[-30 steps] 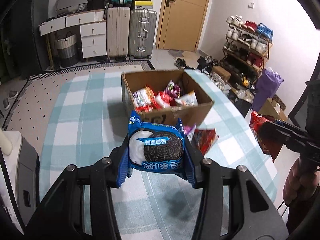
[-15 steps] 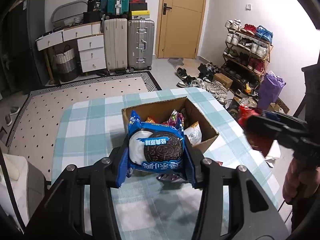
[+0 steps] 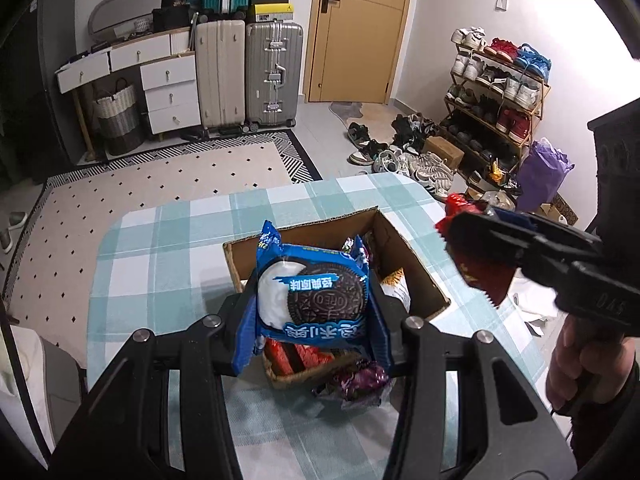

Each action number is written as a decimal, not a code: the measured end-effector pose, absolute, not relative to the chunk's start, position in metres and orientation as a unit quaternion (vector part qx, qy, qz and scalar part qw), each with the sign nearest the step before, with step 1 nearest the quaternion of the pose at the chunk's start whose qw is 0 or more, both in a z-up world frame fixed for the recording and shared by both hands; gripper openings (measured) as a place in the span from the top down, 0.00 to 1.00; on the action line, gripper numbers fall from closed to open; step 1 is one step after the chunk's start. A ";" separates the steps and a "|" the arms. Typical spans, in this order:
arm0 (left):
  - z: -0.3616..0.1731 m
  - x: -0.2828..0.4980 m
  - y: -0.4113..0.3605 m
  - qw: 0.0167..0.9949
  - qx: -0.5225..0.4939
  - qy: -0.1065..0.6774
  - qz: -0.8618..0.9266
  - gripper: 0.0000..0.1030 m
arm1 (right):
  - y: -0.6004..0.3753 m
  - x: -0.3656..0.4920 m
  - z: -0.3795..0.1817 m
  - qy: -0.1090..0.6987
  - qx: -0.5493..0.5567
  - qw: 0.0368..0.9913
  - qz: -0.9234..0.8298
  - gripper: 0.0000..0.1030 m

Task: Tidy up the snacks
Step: 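Lift both held packs and carry them over the cardboard box, then open both tools to drop the Oreo and wafer packs into the box, then move both open tools from the box back to the remaining two bags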

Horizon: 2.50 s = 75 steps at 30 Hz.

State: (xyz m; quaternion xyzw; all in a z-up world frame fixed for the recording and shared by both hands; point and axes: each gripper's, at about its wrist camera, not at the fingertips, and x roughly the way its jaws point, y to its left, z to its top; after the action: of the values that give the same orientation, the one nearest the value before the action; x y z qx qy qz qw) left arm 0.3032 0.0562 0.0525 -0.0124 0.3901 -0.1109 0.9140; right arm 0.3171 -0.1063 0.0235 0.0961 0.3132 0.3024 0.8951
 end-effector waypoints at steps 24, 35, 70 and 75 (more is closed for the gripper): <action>-0.047 0.399 0.043 0.879 0.003 0.459 -0.127 0.28 | -0.093 0.403 -0.058 0.364 0.106 0.887 0.264 0.39; -0.035 0.377 0.057 0.888 -0.011 0.448 -0.109 0.22 | -0.120 0.376 -0.040 0.337 0.112 0.900 0.252 0.31; 0.037 0.164 0.036 0.944 -0.012 0.323 -0.071 0.01 | -0.149 0.160 0.018 0.237 0.081 0.933 0.260 0.13; 0.030 0.140 0.042 0.946 -0.026 0.320 -0.055 0.01 | -0.146 0.132 0.010 0.231 0.058 0.941 0.240 0.11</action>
State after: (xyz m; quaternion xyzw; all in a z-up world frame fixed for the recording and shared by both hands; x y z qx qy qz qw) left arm 0.1401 0.0421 0.0298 -0.0256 0.3198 -0.0547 0.9456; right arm 0.1318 -0.1459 0.0103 0.0582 0.2310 0.2397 0.9412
